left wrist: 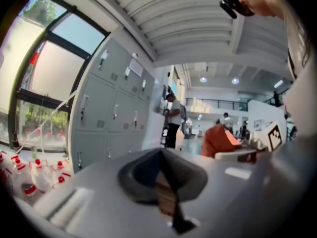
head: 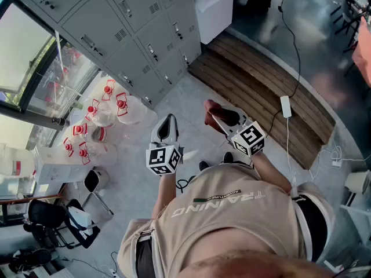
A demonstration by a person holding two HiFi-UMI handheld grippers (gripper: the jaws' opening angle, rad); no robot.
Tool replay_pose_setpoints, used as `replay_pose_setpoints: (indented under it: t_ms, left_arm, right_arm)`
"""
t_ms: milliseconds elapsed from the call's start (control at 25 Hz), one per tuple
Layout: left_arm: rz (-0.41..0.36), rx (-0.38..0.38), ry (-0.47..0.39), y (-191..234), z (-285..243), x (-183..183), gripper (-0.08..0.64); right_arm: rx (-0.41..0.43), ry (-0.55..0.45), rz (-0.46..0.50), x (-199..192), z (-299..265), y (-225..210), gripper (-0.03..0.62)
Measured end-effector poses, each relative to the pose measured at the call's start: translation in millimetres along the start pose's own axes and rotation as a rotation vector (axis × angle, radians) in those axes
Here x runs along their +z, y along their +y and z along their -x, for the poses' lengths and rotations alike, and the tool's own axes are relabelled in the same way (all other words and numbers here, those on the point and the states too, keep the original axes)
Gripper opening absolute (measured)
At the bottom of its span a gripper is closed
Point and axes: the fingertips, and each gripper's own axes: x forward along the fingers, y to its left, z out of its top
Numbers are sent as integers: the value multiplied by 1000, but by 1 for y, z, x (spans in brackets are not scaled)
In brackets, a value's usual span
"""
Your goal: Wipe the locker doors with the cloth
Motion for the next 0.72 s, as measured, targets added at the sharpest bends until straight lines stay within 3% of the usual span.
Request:
replay_pose_setpoints:
  t_ms: [280,560,720]
  left_arm:
    - [-2,-7,12,43,2,-4,6]
    - [11,-53,46,49,-10,-23,6]
    - [43,-15,69,72,-26,-32,6]
  right_arm:
    - [-13,12,12,-2,-34,16,66]
    - [-22,50,-24,-25,-51,16,66]
    - [12,55,10,-22,-72,9,66]
